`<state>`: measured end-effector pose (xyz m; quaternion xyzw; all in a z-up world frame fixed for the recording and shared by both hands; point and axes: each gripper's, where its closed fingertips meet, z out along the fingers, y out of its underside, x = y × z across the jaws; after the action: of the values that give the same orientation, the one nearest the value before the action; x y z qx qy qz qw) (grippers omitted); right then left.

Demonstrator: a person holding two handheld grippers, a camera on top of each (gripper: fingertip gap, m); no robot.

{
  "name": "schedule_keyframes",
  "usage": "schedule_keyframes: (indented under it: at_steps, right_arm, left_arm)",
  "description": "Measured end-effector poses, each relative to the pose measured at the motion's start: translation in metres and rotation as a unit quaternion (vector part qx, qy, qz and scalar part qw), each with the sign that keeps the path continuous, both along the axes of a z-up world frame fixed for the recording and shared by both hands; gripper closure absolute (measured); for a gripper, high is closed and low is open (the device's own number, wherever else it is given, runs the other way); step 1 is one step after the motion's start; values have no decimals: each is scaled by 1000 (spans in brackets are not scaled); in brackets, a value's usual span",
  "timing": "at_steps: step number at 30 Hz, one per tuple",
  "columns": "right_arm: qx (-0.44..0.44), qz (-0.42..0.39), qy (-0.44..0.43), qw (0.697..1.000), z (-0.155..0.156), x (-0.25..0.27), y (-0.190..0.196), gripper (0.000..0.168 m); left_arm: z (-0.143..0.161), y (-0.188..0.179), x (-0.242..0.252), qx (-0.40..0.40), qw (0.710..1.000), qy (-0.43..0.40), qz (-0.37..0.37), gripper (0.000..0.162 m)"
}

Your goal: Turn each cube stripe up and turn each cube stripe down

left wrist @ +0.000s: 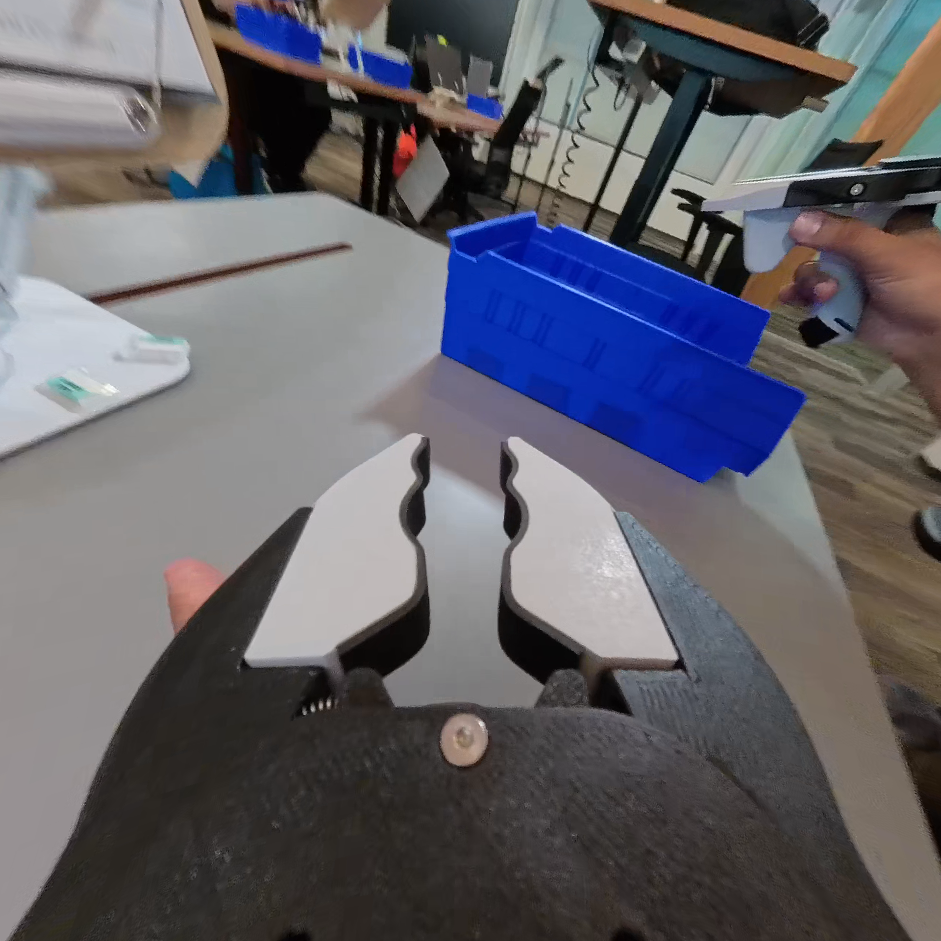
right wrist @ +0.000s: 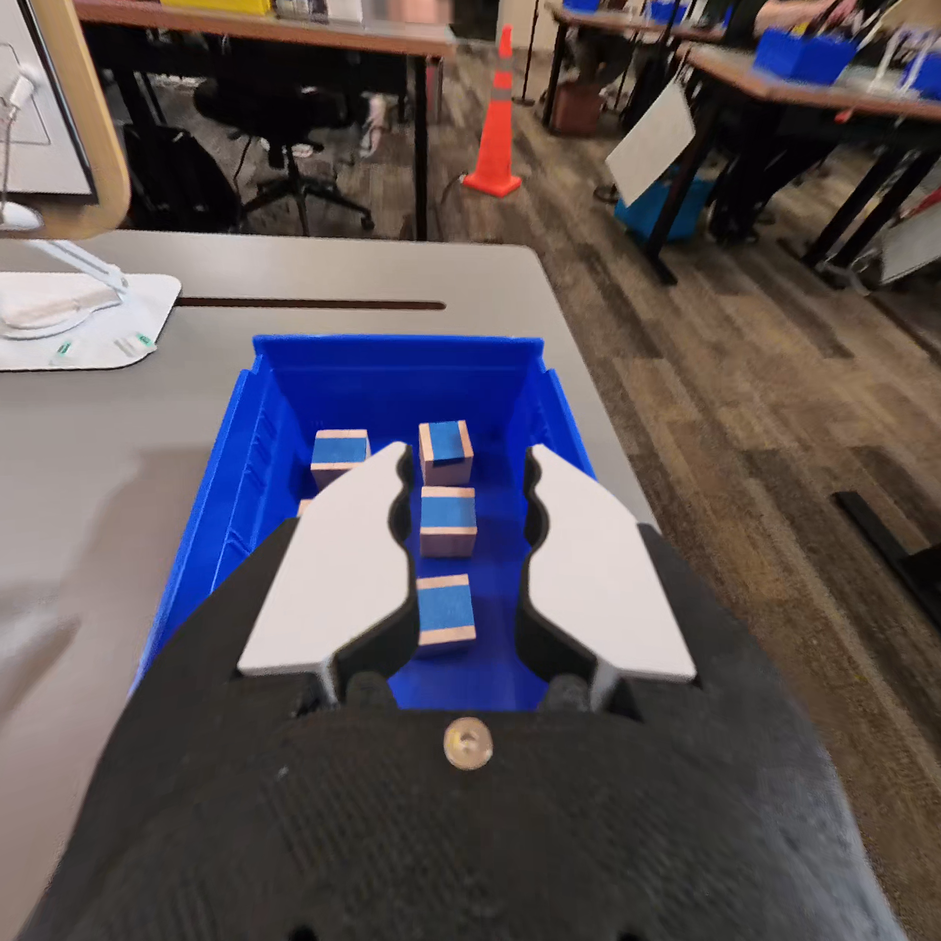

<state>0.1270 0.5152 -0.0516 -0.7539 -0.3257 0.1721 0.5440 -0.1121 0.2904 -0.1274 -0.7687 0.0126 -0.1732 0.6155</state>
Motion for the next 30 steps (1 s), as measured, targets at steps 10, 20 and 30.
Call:
schedule_keyframes:
  at_steps: [10,20,30]
  right_arm:
    - [58,68,62,994,39,-49,-47,168]
    - [68,184,102,975,70,-128,-121,168]
    - [-14,291,128,948,-16,-219,-208,168]
  left_arm:
    - [61,-43,-72,142,938,172,264,161]
    - [46,-76,-78,91,943,138,290,159]
    - [44,-112,-42,103,948,97,285,162]
